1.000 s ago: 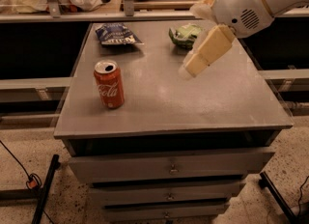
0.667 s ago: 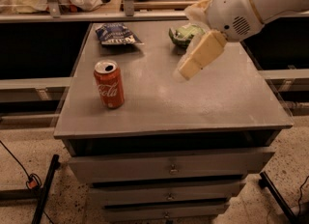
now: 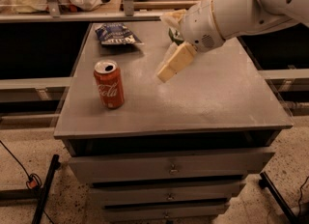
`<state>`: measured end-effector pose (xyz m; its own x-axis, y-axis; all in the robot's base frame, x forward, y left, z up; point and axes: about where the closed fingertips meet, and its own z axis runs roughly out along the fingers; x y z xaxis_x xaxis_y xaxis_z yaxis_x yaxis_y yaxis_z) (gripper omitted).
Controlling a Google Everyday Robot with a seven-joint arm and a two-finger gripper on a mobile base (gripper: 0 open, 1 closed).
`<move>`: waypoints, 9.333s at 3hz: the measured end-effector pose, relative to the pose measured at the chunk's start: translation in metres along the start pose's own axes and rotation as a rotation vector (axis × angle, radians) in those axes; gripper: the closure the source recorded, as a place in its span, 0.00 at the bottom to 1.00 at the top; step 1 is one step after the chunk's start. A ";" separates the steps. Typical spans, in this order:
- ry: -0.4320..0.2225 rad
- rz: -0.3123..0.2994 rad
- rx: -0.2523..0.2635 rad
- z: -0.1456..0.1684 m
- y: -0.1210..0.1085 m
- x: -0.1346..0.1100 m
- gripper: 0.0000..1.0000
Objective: Knock coke can over
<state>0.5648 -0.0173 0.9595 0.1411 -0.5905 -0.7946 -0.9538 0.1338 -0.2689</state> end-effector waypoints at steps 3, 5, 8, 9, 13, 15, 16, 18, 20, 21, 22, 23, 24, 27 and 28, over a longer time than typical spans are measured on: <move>-0.220 0.015 -0.099 0.066 -0.005 0.012 0.00; -0.310 0.035 -0.215 0.094 0.019 -0.001 0.00; -0.376 0.025 -0.302 0.133 0.050 -0.019 0.00; -0.402 0.032 -0.321 0.143 0.056 -0.020 0.00; -0.507 0.028 -0.345 0.154 0.067 -0.019 0.00; -0.469 0.029 -0.371 0.155 0.065 -0.011 0.00; -0.449 0.017 -0.418 0.158 0.068 -0.010 0.00; -0.396 -0.019 -0.481 0.158 0.075 -0.015 0.16; -0.375 0.012 -0.510 0.161 0.076 -0.013 0.50; -0.376 0.046 -0.508 0.162 0.074 -0.010 0.53; -0.335 0.069 -0.450 0.149 0.052 -0.005 0.56; -0.226 0.063 -0.368 0.124 0.018 -0.001 0.58; -0.037 0.023 -0.289 0.098 -0.012 0.002 0.57; 0.518 -0.167 -0.261 0.086 -0.008 0.041 0.52; 0.580 -0.218 -0.278 0.089 0.001 0.042 0.50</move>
Offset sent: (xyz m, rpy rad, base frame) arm 0.0332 0.0428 -0.0510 0.2252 0.0257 0.1266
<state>0.5935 0.0292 0.8775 0.2467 -0.9225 -0.2968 -0.9634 -0.2003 -0.1782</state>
